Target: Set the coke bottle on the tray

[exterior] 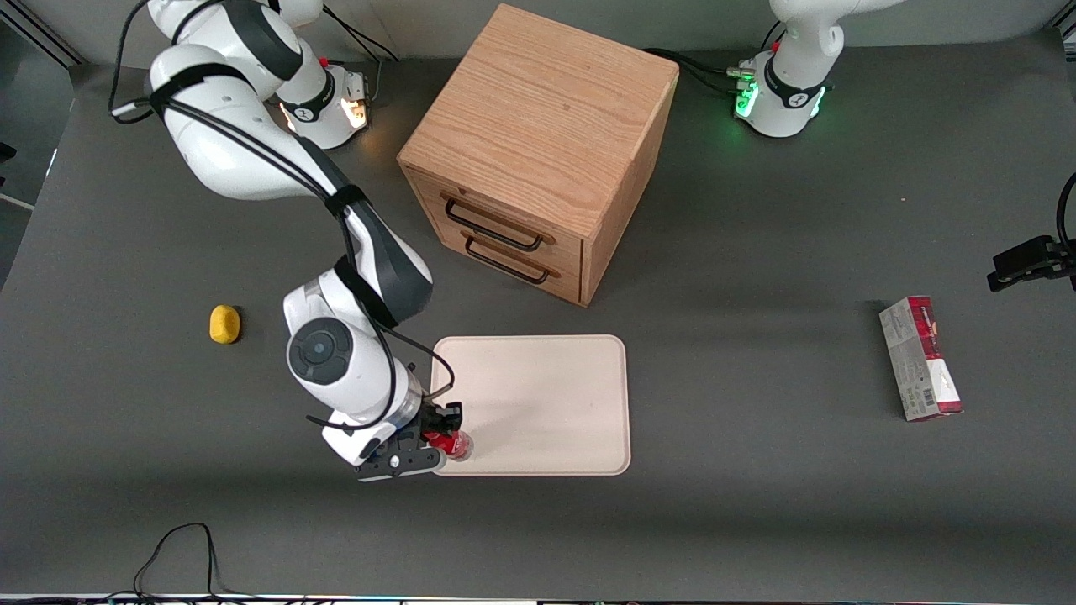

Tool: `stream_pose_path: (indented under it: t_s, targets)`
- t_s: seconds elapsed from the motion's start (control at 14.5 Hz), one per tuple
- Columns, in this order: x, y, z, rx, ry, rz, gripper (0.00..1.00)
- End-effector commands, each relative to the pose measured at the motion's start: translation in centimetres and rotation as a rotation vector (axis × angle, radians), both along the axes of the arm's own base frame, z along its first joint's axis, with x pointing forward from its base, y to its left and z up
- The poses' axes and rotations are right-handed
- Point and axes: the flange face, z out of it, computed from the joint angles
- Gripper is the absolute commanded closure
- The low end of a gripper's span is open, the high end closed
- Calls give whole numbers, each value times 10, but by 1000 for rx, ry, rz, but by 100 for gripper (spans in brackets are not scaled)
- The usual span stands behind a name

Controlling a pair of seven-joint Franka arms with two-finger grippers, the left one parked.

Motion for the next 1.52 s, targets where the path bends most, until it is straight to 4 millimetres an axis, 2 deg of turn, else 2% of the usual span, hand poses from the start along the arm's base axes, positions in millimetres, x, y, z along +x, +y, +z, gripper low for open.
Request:
stream_pose_path:
  t_s: [0.0, 0.07, 0.14, 0.41, 0.48, 0.55, 0.69, 0.76, 0.9, 1.03, 1.24, 1.38, 1.45]
  targets:
    - [3, 2, 3, -1, -15, -25, 87]
    - [2, 2, 1, -1, -12, -29, 35]
    - [2, 2, 5, 0, -16, -40, 0]
    - [3, -2, 16, 4, -23, -55, 0]
    - [2, -3, 34, 6, -37, -54, 0]
    - [-9, -6, 48, -27, -15, -44, 0]
    - [-35, -24, 85, -86, 40, -28, 0]
    - [-47, -44, 108, -81, 77, -31, 0]
    - [-68, -110, 152, -22, 146, -60, 0]
    - [-107, -162, 186, -28, 154, -67, 0]
    - [-172, -231, 216, -29, 144, -158, 0]
    - [-212, -260, 238, -8, 110, -190, 0]
    - [-226, -275, 243, -5, 102, -206, 0]
